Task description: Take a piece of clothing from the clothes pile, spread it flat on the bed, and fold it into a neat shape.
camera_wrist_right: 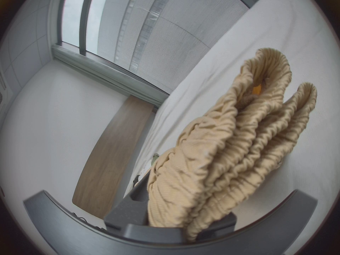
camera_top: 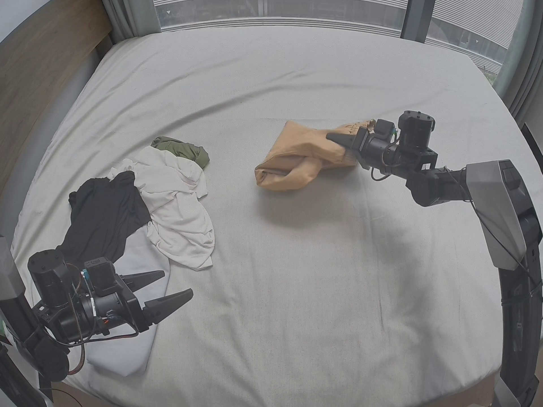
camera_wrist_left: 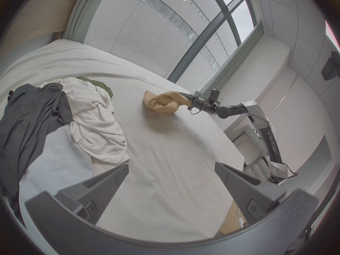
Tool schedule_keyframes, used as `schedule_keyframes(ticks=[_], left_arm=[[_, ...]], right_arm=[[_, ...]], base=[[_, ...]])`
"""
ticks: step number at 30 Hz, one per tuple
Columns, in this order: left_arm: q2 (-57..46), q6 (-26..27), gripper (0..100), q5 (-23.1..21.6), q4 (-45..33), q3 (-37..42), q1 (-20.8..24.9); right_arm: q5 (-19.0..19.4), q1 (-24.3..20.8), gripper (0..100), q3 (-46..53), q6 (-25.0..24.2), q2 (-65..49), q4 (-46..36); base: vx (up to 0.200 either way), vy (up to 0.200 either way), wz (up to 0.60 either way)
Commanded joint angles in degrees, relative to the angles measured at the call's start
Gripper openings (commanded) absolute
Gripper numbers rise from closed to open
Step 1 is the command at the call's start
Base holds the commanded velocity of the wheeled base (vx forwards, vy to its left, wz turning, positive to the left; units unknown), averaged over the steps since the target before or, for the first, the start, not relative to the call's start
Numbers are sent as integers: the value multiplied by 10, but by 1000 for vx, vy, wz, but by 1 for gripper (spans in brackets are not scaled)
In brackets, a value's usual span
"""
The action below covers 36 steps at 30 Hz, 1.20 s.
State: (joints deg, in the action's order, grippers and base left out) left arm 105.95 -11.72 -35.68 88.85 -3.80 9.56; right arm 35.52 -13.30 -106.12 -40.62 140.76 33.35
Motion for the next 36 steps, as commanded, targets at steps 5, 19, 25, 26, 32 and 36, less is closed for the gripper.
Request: schedule_keyframes(ticks=[5, 19, 25, 26, 32, 36], left_arm=[[0, -1, 100, 0, 0, -2, 1], [0, -7, 100, 2, 0, -9, 10], [-17, -32, 100, 3, 1, -10, 23], [-26, -37, 100, 3, 1, -11, 26], [-124, -113, 100, 18, -1, -11, 76], [-170, -139, 100, 25, -1, 1, 84]], right_arm=[[1, 9, 0, 161, 48, -28, 53], [-5, 4, 100, 284, 54, -80, 101], [-13, 15, 100, 454, 118, -169, 107], [-17, 20, 100, 481, 125, -185, 115], [-18, 33, 100, 667, 135, -293, 247], [-17, 35, 100, 736, 135, -391, 255]], base=[[0, 0, 0], [0, 0, 0], [0, 0, 0], [0, 0, 0], [0, 0, 0], [0, 0, 0]])
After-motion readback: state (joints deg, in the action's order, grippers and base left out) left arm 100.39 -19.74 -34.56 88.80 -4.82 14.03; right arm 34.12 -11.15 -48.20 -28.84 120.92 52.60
